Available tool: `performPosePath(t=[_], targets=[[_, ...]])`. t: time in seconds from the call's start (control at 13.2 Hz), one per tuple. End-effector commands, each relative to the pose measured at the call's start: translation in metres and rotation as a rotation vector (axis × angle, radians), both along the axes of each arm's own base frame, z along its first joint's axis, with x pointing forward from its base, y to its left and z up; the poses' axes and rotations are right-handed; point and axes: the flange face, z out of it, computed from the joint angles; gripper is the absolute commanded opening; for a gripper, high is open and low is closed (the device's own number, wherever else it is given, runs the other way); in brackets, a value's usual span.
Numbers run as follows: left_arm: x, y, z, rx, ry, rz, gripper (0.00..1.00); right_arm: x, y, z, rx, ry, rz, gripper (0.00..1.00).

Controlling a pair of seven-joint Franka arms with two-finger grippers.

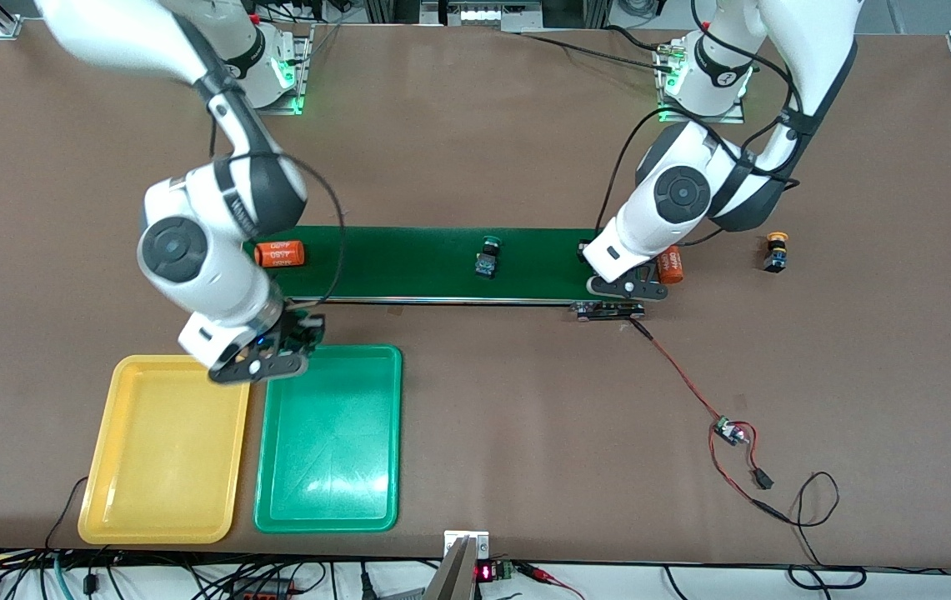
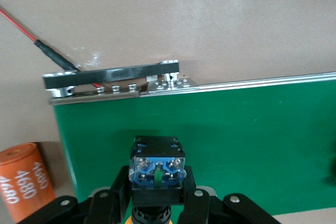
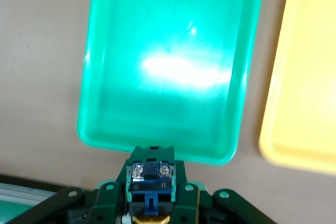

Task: Sort buttons by color to trays
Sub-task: 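Drop the button into the green tray while the left gripper places another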

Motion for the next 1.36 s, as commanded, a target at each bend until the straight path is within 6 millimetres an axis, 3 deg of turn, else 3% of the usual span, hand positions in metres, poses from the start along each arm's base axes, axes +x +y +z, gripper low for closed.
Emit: performPosePath(t=[0.0,0.23,0.3,0.38,0.45,0.53,0.83,0.99,1.21,1.29], targets=[[0.004,-0.011,-0.004,-0.016,-0.002,0.014,0.01,0.025,-0.009,-0.014,0.036,-0.071,0.046,0.0],[0.004,-0.012,-0.016,-0.022,0.011,0.018,0.1,0.037,-0.009,-0.047,0.066,-0.142,0.063,0.0],[0.004,-0.013,-0.017,-0.025,0.008,0.017,0.19,0.04,-0.007,-0.064,0.075,-0.161,0.066,0.0],[0.004,-0.013,-0.017,-0.026,0.007,0.016,0.39,0.041,-0.004,-0.08,0.08,-0.17,0.071,0.0],[0.004,-0.013,-0.017,-0.026,0.007,0.014,0.84,0.041,-0.003,-0.095,0.083,-0.176,0.085,0.0],[0.005,-0.013,-0.013,-0.027,0.002,0.009,1.0,0.041,-0.001,-0.109,0.083,-0.181,0.118,0.0],[0.012,-0.004,0.023,-0.042,-0.033,0.047,1.0,0.043,-0.012,-0.138,0.089,-0.187,0.126,0.01],[0.033,0.031,0.035,-0.026,-0.009,0.074,1.0,0.041,-0.017,-0.158,0.09,-0.168,0.116,0.08],[0.056,0.116,0.025,-0.031,0.018,-0.008,1.0,0.042,-0.016,-0.171,0.103,-0.195,0.114,0.58],[0.061,0.145,0.022,-0.033,0.035,-0.022,1.0,0.041,-0.013,-0.171,0.104,-0.195,0.118,0.66]])
